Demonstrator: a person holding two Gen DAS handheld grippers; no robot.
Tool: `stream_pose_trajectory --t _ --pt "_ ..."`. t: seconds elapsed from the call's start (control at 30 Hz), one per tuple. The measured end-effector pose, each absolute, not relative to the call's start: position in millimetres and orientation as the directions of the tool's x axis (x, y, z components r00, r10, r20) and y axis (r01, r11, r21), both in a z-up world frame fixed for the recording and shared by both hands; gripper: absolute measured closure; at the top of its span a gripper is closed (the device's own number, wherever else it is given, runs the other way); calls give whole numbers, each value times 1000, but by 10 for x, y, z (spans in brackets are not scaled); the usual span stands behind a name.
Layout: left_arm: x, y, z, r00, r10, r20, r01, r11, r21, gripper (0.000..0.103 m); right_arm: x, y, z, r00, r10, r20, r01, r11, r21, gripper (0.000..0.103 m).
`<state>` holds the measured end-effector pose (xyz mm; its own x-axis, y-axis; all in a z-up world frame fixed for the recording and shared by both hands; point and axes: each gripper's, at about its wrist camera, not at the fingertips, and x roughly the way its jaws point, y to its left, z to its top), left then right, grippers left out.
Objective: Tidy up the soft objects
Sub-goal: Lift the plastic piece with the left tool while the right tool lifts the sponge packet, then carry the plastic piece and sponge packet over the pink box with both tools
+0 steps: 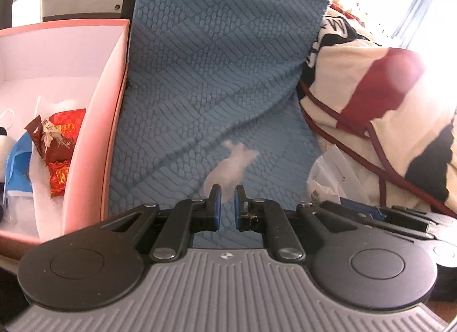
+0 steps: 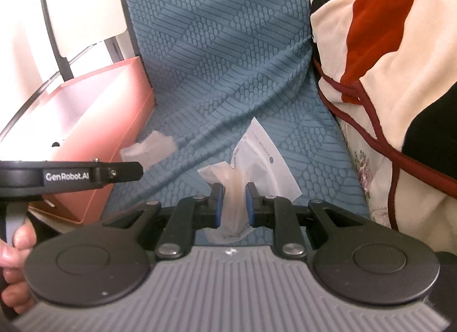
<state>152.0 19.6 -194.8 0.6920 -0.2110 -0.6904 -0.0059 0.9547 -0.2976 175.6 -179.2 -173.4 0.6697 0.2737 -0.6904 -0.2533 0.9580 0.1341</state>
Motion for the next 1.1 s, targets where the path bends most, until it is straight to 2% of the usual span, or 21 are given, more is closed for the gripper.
stream_pose_trajectory --t 0.37,1.1 --pt "1288 257 -2029 689 -213 -693 -32 946 -322 95 1678 -1787 -1739 663 273 -697 -245 959 142 82" --pt "730 685 -1285 762 -246 -599 -27 912 -409 95 1257 -1383 -1117 698 335 -633 -313 938 151 82"
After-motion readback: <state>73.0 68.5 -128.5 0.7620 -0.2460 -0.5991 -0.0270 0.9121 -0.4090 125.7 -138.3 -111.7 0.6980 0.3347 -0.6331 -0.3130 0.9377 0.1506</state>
